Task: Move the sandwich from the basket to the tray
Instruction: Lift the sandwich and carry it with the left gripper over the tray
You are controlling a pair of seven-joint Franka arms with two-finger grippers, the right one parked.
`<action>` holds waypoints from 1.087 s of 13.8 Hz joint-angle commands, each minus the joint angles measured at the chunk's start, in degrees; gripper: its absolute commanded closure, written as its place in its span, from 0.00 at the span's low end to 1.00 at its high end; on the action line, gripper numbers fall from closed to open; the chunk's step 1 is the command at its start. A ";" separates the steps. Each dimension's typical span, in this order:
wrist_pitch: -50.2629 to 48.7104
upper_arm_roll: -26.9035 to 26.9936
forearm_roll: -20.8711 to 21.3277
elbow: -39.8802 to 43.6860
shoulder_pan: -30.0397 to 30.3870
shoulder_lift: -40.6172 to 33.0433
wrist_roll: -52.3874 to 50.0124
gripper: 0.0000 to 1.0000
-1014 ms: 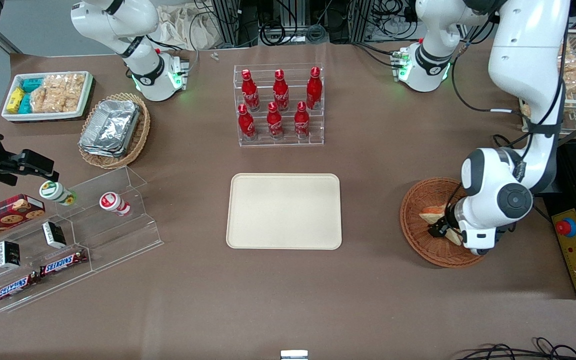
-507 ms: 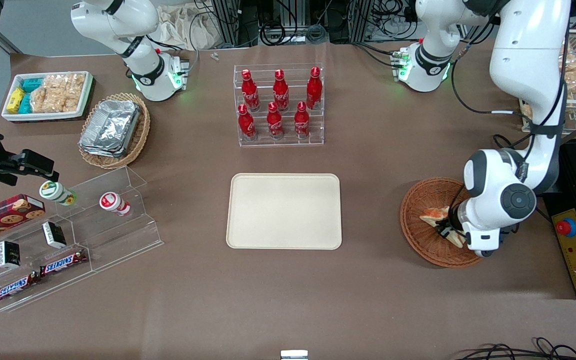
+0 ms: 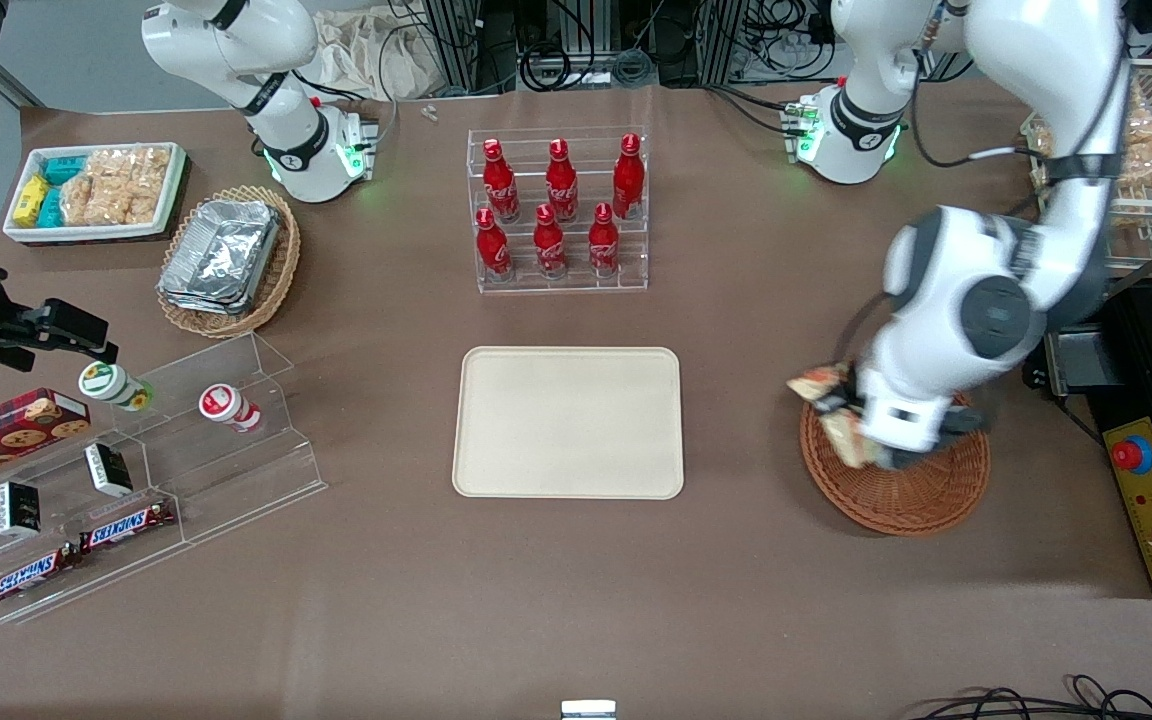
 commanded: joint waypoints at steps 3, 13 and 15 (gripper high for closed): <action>7.14 -10.26 0.34 2.33 -0.45 8.51 5.38 1.00; 20.24 -10.71 9.22 3.56 -6.08 20.12 5.03 0.72; 21.48 -10.71 9.40 3.56 -6.17 21.10 4.68 0.24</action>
